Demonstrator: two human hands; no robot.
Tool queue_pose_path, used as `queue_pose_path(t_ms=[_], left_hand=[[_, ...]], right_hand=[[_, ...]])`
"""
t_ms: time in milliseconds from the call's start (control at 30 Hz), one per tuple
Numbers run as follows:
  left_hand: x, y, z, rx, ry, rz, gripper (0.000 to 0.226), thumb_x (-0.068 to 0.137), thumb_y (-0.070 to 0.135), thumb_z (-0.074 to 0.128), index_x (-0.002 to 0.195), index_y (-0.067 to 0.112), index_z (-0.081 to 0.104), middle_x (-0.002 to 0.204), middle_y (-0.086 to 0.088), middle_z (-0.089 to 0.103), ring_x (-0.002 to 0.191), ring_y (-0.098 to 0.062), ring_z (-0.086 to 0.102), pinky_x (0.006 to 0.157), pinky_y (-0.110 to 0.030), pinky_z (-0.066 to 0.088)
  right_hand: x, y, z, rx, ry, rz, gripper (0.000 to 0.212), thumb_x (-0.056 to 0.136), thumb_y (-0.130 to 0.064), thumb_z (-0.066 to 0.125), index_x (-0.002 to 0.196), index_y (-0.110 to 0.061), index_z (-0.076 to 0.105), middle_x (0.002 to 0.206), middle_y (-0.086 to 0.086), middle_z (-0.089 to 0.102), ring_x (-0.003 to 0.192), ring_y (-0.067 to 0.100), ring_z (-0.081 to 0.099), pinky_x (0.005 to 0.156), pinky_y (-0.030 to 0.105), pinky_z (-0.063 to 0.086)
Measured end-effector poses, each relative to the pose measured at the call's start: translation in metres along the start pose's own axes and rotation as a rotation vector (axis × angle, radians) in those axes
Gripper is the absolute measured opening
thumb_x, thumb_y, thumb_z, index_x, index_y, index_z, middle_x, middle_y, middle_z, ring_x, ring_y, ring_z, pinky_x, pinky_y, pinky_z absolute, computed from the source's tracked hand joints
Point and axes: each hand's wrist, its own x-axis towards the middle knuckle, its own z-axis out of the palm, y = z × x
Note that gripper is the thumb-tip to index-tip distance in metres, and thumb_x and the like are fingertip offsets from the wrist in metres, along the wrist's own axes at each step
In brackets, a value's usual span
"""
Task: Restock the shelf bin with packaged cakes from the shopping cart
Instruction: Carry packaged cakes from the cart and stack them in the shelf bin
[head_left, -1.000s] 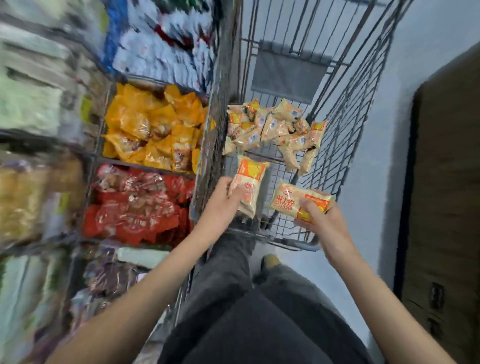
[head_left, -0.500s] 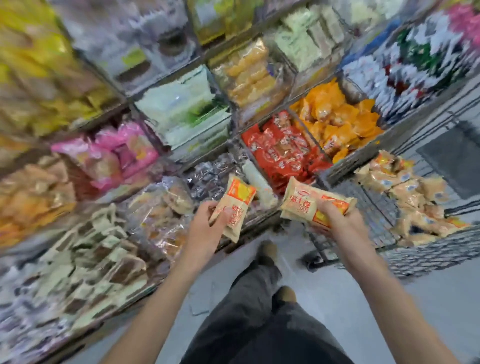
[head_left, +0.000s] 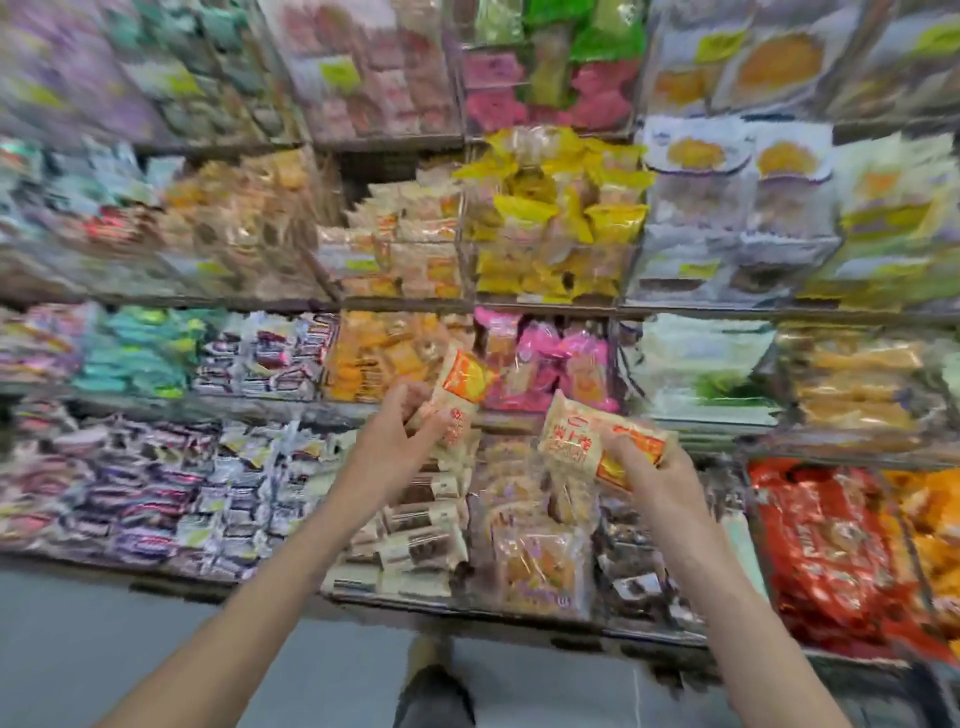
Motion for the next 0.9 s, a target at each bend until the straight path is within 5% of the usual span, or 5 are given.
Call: queue_pose_path(t_ms=[200, 333, 500, 667, 900], left_hand=[[0.09, -0.016, -0.089, 0.088, 0.041, 0.063, 0.019, 0.092, 0.025, 0.056, 0.084, 0.032, 0.041, 0.089, 0.01, 0.058, 0.07, 0.005, 0.057, 0.058, -0.023, 0.044], [0.159, -0.017, -0.125, 0.103, -0.005, 0.151, 0.021, 0.092, 0.018, 0.056, 0.083, 0.03, 0.041, 0.093, 0.005, 0.059, 0.078, -0.006, 0.06, 0.063, -0.034, 0.048], [0.255, 0.004, -0.154, 0.28, 0.068, 0.319, 0.014, 0.09, 0.018, 0.058, 0.091, 0.021, 0.045, 0.103, -0.003, 0.05, 0.079, -0.01, 0.05, 0.059, -0.015, 0.036], [0.339, 0.016, -0.137, 0.489, -0.05, 0.305, 0.012, 0.09, 0.021, 0.057, 0.101, 0.02, 0.051, 0.115, -0.011, 0.047, 0.092, -0.027, 0.053, 0.075, -0.03, 0.043], [0.399, -0.002, -0.088, 0.532, -0.136, 0.353, 0.012, 0.091, 0.02, 0.056, 0.102, 0.023, 0.054, 0.131, -0.011, 0.044, 0.103, -0.028, 0.058, 0.077, -0.028, 0.042]], right_hand=[[0.05, -0.033, 0.085, -0.072, -0.053, -0.063, 0.018, 0.082, -0.044, 0.065, 0.091, -0.032, 0.055, 0.091, -0.006, 0.07, 0.079, 0.011, 0.068, 0.066, 0.027, 0.05], [0.087, -0.047, 0.136, -0.044, -0.038, -0.112, 0.016, 0.083, -0.041, 0.064, 0.091, -0.032, 0.054, 0.083, -0.008, 0.072, 0.073, 0.009, 0.07, 0.058, 0.021, 0.051], [0.13, -0.064, 0.187, 0.009, 0.038, -0.152, 0.01, 0.086, -0.032, 0.064, 0.085, -0.031, 0.054, 0.073, -0.017, 0.067, 0.066, -0.003, 0.066, 0.054, 0.015, 0.048], [0.159, -0.071, 0.21, 0.011, 0.077, -0.16, 0.012, 0.087, -0.025, 0.064, 0.087, -0.03, 0.053, 0.084, -0.01, 0.066, 0.062, -0.005, 0.065, 0.05, 0.012, 0.049], [0.179, -0.067, 0.205, -0.013, 0.15, -0.145, 0.009, 0.085, -0.026, 0.067, 0.089, -0.028, 0.059, 0.085, -0.002, 0.072, 0.073, 0.01, 0.071, 0.059, 0.026, 0.058]])
